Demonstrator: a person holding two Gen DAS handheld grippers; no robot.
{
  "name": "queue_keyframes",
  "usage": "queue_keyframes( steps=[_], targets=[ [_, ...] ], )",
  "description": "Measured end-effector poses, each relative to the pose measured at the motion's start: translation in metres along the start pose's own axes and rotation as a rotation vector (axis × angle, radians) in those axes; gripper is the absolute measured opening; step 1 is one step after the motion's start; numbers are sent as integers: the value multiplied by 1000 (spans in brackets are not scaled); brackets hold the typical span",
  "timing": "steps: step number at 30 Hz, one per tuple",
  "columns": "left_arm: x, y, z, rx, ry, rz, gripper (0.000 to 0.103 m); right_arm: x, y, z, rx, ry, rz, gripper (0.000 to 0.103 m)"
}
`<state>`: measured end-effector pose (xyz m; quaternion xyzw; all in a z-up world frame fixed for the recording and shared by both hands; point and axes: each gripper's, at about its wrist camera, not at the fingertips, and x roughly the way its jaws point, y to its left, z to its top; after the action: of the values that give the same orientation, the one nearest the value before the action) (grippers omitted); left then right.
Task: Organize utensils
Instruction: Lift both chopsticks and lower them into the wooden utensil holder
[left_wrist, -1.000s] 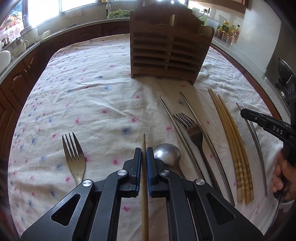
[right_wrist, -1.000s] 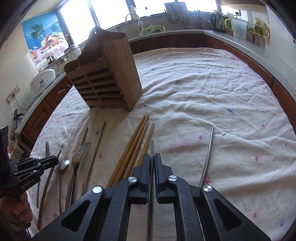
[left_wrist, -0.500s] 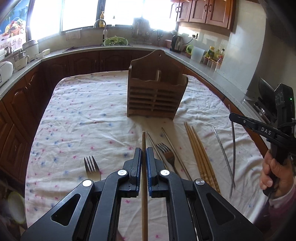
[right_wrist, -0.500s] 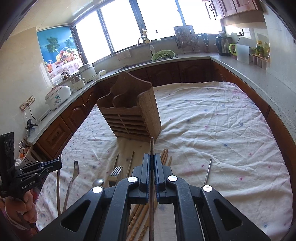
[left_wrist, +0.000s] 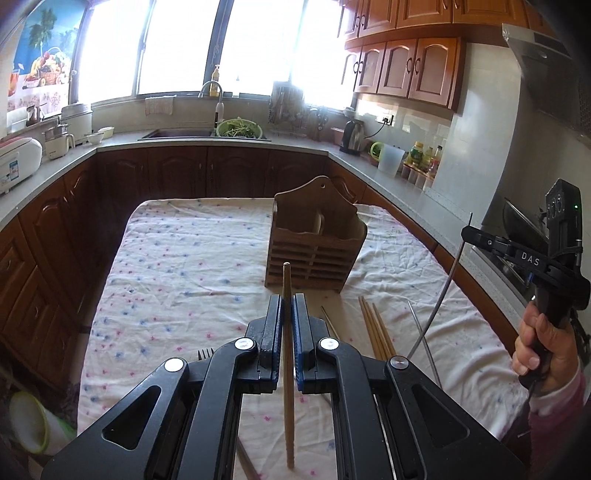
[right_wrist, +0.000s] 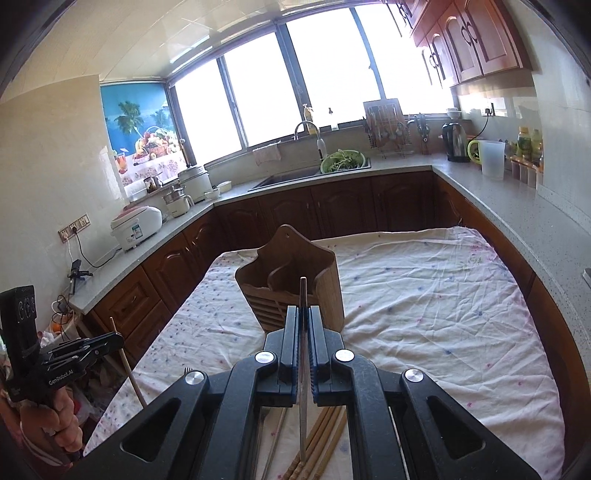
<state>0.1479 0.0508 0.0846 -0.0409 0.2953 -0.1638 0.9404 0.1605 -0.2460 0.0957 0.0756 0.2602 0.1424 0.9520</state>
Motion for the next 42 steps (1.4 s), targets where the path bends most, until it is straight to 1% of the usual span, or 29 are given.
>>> queue_keyframes(
  steps=[3, 10, 20, 25, 28, 32, 35, 37, 39, 42],
  targets=[
    [-1, 1, 8, -3, -23, 7, 4, 1, 1, 9, -3, -22, -1, 4],
    [4, -1, 34, -10, -84, -4, 4, 12, 1, 31, -2, -67, 3, 4],
    [14, -9, 87, -6, -196, -11, 5, 35, -3, 66, 27, -130, 10, 4],
    [26, -9, 119, -23, -248, -18, 4, 44, -9, 93, 56, -186, 9, 4],
    [34, -9, 137, -32, -285, -11, 4, 52, -12, 109, 64, -220, 6, 4],
    [50, -7, 159, -42, -334, 17, 4, 67, -16, 124, 65, -255, -5, 4],
    [68, -4, 171, -54, -356, 45, 4, 84, -21, 127, 69, -253, -5, 5],
    [84, -3, 174, -62, -361, 72, 5, 97, -24, 124, 69, -245, -4, 5],
    [102, 0, 172, -73, -350, 91, 5, 109, -27, 118, 73, -237, -17, 5],
    [128, 5, 161, -87, -330, 116, 4, 126, -34, 104, 93, -226, -21, 5]
  ],
)
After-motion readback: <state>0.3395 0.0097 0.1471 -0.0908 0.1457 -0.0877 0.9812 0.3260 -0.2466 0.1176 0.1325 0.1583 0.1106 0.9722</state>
